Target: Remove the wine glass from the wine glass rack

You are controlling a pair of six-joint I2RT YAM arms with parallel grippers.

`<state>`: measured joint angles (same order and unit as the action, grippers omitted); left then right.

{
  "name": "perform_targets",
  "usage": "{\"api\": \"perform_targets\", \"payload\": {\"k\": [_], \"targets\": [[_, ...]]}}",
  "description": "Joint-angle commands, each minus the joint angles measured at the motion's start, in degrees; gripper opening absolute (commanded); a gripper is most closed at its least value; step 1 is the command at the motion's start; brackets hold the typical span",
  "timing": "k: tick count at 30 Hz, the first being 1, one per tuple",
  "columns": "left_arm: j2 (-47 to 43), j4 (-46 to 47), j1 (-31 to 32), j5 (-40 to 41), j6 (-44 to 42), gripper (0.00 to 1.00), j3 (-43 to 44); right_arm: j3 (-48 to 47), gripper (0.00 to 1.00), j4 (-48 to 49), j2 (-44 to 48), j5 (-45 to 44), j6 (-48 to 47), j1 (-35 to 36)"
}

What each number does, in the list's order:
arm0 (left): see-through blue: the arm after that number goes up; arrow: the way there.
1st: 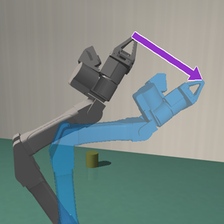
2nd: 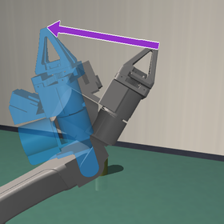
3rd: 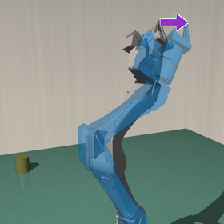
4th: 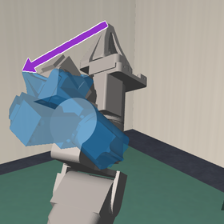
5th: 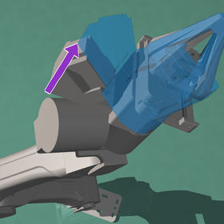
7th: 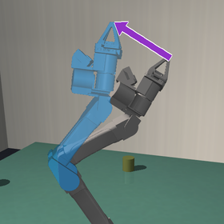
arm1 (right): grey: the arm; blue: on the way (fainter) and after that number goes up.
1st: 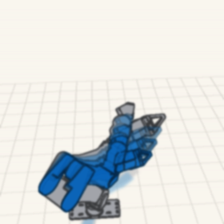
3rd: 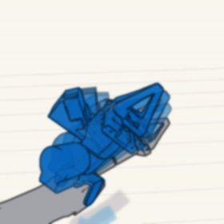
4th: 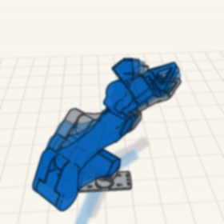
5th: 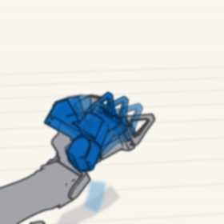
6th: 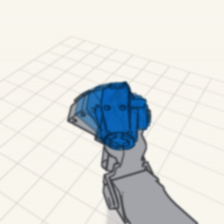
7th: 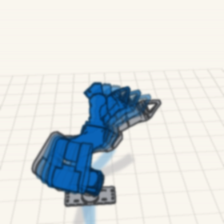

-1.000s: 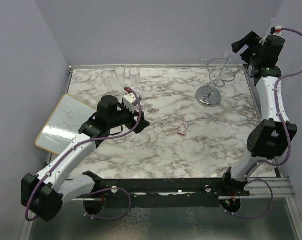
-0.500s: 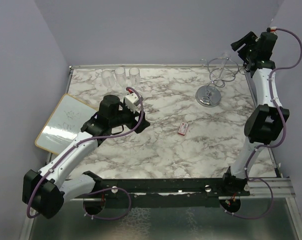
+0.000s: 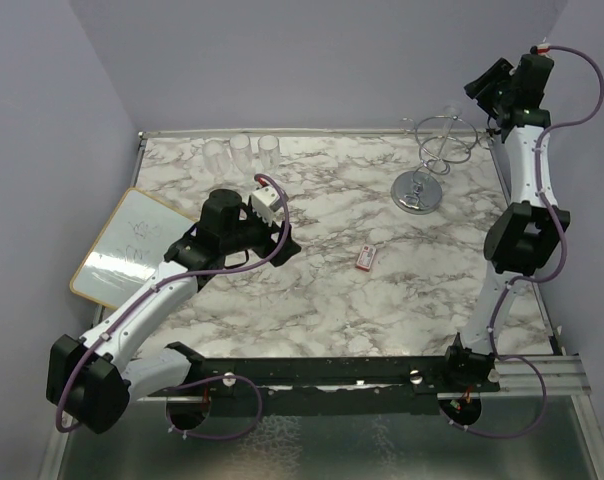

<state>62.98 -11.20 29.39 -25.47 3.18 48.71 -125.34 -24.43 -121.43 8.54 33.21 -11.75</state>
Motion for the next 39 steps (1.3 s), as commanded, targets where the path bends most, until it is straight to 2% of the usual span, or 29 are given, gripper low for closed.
{"api": "perform_targets", "payload": {"k": [1, 8, 28, 39], "targets": [[0.2, 1.7, 0.3, -0.8, -0.7, 0.75, -0.1, -3.4, 0.53, -4.1, -2.6, 1.4, -2.4, -0.3], [0.2, 1.7, 0.4, -0.7, -0.8, 0.75, -0.1, -5.3, 0.53, -5.2, -4.9, 2.6, -3.4, -0.3], [0.4, 1.7, 0.3, -0.6, -0.8, 0.75, -0.3, -5.8, 0.37, -4.9, -6.7, 6.3, -3.4, -0.3], [0.4, 1.8, 0.3, -0.8, -0.7, 0.75, -0.3, -4.1, 0.35, -3.8, -5.3, 8.4, -2.1, -0.3]]}}
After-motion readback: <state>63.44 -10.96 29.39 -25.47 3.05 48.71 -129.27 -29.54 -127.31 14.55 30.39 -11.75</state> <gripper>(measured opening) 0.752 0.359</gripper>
